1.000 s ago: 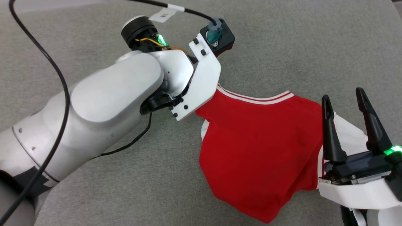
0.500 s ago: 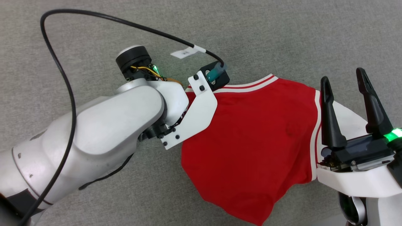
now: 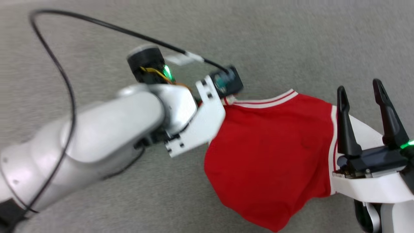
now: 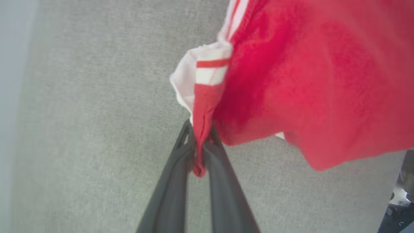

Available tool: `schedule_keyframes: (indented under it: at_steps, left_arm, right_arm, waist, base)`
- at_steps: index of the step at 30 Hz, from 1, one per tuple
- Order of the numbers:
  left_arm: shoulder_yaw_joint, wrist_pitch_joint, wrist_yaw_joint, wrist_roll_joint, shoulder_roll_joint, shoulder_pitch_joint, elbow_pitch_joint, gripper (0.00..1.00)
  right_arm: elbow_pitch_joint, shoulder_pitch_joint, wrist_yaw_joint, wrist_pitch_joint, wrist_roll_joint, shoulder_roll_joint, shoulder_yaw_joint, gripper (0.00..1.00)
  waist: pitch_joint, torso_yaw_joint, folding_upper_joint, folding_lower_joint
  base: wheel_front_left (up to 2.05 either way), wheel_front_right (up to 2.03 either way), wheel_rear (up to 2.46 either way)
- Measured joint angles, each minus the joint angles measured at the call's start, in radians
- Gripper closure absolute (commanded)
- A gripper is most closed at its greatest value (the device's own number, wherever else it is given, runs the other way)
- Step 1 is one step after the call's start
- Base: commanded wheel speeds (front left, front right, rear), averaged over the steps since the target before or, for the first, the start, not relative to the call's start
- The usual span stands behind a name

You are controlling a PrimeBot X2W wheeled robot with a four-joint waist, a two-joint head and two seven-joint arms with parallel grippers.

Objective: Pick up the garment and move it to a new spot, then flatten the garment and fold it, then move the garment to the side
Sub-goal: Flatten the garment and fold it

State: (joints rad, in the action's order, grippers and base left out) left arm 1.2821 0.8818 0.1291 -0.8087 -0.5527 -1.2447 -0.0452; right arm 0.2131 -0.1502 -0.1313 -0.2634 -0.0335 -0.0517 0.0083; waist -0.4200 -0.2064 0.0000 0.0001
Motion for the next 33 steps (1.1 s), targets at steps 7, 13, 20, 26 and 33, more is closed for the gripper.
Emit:
schedule_keyframes:
  at_steps: [7, 13, 20, 26, 33]
  left_arm:
    - [0.000, -0.141, 0.000, -0.056, -0.115, -0.050, -0.026, 1.00]
    - [0.000, -0.233, 0.000, -0.100, -0.247, -0.028, -0.073, 1.00]
    - [-0.003, -0.304, -0.019, -0.165, -0.372, 0.149, -0.165, 1.00]
    - [-0.001, -0.348, -0.037, -0.248, -0.382, 0.376, -0.237, 1.00]
    - [-0.022, -0.413, -0.037, -0.270, -0.352, 0.456, -0.299, 0.00]
  right_arm:
    - [-0.016, 0.057, 0.000, 0.000, 0.010, 0.000, -0.026, 0.00]
    - [-0.019, 0.079, 0.000, 0.000, 0.013, 0.000, -0.039, 0.00]
    - [-0.032, 0.096, 0.000, 0.000, 0.013, 0.000, -0.039, 0.00]
    - [-0.050, 0.112, 0.000, 0.000, 0.011, 0.000, -0.048, 0.00]
    - [-0.058, 0.121, 0.000, 0.000, 0.009, 0.000, -0.058, 0.00]
  waist:
    - [0.090, 0.092, 0.0000, -0.0001]
    - [0.147, 0.165, 0.0000, -0.0001]
    - [0.171, 0.197, 0.0000, -0.0001]
    - [0.170, 0.181, 0.0000, -0.0001]
    - [0.186, 0.177, 0.0000, -0.0002]
  base:
    - [0.00, 0.00, 0.00]
    - [0.00, 0.00, 0.00]
    - [0.00, 0.00, 0.00]
    - [0.00, 0.00, 0.00]
    - [0.00, 0.00, 0.00]
